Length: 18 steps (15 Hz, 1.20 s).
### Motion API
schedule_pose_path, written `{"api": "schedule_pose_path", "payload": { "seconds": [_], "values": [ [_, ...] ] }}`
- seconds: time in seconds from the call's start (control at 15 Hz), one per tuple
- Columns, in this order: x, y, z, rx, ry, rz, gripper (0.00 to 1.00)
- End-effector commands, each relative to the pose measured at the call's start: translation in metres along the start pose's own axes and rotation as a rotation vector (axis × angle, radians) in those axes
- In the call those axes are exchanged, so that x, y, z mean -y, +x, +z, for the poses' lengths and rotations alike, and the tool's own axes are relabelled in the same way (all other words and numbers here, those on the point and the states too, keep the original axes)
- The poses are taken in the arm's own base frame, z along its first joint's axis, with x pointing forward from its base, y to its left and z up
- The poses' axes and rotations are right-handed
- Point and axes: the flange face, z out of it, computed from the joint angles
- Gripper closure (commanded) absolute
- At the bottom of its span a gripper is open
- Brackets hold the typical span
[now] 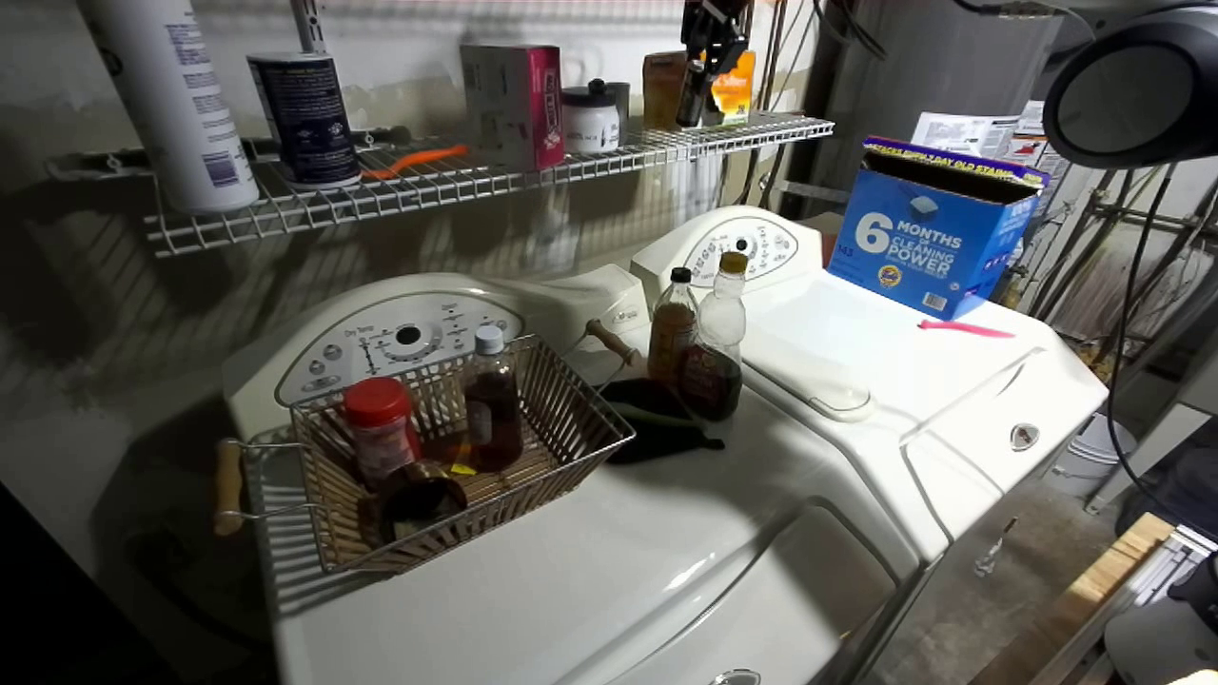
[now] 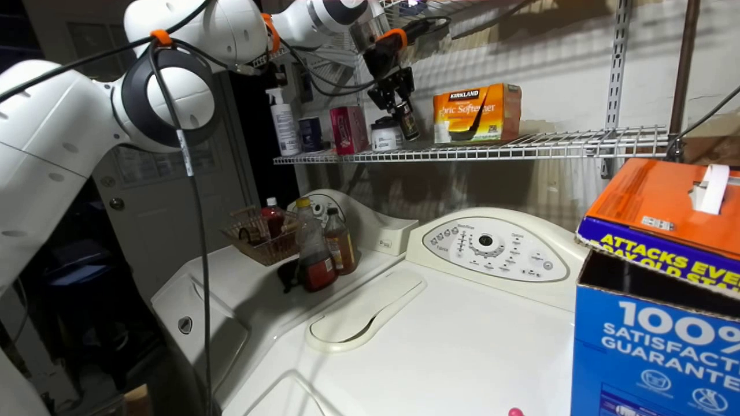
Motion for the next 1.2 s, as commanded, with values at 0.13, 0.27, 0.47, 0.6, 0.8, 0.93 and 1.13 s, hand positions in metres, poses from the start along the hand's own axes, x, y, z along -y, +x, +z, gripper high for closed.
{"api": "schedule_pose_path", "payload": {
  "seconds": [0.13,0.27,0.47,0.6,0.8,0.93,1.13],
  "values": [
    [-0.001,-0.006,0.014,-0.058,0.025,-0.116,0.8],
    [-0.001,-0.005,0.02,-0.06,0.029,-0.134,0.8],
    [-0.002,-0.004,0.028,-0.059,0.027,-0.141,0.8],
    [-0.003,-0.003,0.031,-0.061,0.02,-0.143,0.8],
    [-0.007,-0.001,0.032,-0.054,-0.016,-0.137,0.8],
    [-0.01,0.0,0.032,-0.056,-0.045,-0.132,0.8],
    [-0.012,0.001,0.034,-0.058,-0.056,-0.137,0.8]
  ]
}}
